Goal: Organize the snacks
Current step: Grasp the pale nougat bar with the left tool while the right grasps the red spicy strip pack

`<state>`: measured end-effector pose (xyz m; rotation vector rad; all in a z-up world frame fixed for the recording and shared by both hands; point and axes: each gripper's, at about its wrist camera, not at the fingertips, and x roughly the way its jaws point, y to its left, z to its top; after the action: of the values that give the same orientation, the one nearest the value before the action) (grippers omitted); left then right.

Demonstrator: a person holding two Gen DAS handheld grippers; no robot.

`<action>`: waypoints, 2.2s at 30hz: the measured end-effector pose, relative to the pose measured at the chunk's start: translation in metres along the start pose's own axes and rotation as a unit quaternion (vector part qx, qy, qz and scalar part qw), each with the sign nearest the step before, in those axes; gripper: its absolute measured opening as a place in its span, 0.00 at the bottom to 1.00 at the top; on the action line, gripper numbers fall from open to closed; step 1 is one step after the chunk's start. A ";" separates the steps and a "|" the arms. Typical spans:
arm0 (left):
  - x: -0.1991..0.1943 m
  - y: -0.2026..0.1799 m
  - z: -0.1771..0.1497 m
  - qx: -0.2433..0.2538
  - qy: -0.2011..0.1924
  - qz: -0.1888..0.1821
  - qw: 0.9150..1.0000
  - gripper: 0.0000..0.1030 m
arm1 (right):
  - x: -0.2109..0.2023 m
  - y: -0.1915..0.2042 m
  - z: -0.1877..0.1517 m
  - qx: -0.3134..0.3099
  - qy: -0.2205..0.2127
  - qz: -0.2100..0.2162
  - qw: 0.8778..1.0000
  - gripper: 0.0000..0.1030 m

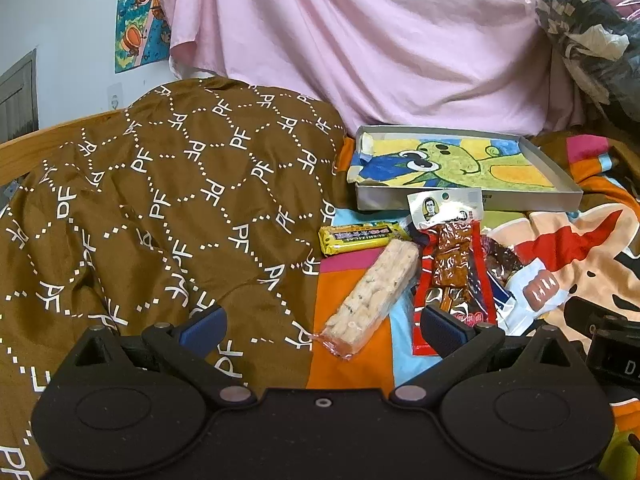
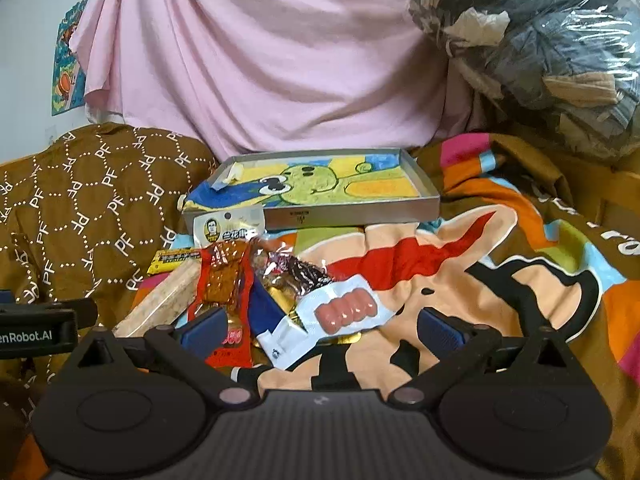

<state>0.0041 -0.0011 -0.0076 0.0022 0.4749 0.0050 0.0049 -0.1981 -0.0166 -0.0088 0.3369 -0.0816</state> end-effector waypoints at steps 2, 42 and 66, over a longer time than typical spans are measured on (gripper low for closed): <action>0.001 0.000 -0.001 0.003 0.003 0.002 1.000 0.99 | 0.002 0.001 0.000 0.002 0.012 0.007 1.000 1.00; 0.138 -0.011 0.054 0.216 0.121 -0.151 0.957 0.99 | 0.105 0.005 0.026 -0.068 0.105 0.249 0.960 0.80; 0.167 -0.014 0.057 0.208 0.204 -0.226 0.929 0.43 | 0.170 -0.008 0.030 0.048 0.145 0.334 0.930 0.42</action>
<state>0.1788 -0.0143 -0.0329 0.3147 0.8789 -0.5592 0.1742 -0.2198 -0.0447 0.2171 0.6156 0.5839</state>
